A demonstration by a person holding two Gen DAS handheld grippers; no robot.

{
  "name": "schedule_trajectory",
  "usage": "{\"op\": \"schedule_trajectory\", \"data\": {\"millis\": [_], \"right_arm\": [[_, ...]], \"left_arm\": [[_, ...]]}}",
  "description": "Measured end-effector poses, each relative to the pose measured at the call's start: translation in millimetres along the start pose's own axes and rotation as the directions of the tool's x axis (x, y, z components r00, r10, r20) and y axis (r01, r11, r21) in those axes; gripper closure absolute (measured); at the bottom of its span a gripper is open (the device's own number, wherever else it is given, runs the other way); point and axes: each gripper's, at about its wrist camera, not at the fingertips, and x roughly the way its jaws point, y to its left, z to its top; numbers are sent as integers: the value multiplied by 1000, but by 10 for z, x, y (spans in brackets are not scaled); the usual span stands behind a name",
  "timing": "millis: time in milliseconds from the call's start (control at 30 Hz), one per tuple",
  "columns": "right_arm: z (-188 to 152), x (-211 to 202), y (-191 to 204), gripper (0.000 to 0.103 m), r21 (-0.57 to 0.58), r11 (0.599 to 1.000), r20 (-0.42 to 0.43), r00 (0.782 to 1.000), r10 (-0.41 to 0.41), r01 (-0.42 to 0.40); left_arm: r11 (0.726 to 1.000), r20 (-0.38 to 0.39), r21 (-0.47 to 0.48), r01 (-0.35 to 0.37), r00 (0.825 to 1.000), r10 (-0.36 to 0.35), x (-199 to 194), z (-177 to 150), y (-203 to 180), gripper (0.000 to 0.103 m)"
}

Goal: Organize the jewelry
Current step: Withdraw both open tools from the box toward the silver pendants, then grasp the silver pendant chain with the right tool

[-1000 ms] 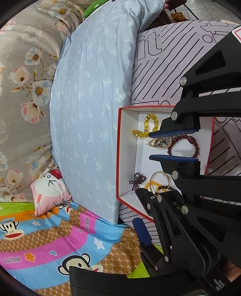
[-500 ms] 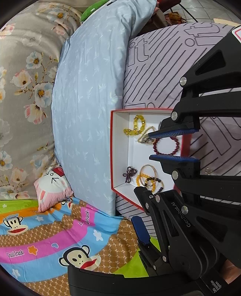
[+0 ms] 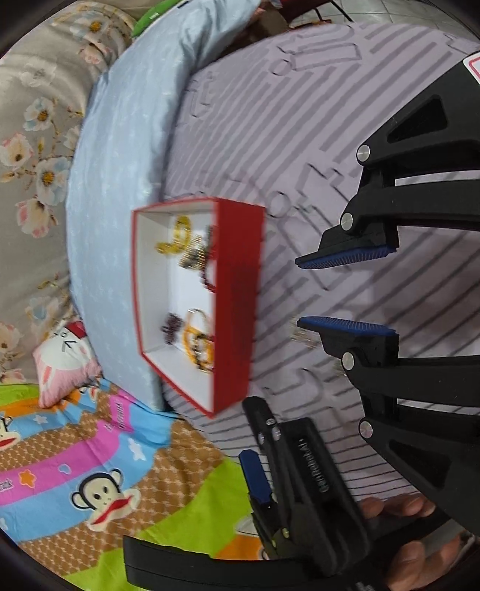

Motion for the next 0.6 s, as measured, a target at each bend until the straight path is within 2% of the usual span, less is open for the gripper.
{"op": "schedule_trajectory", "data": {"millis": [233, 400, 600], "right_arm": [[-367, 211, 301, 76, -42, 998, -86, 995, 47, -51], [-404, 366, 449, 76, -59, 996, -115, 991, 61, -68], [-369, 504, 565, 76, -82, 994, -123, 991, 56, -67]], "left_arm": [[998, -60, -45, -33, 998, 31, 8, -436, 268, 38], [997, -93, -71, -43, 995, 36, 39, -596, 378, 38], [996, -106, -78, -49, 994, 41, 69, -634, 416, 38]]}}
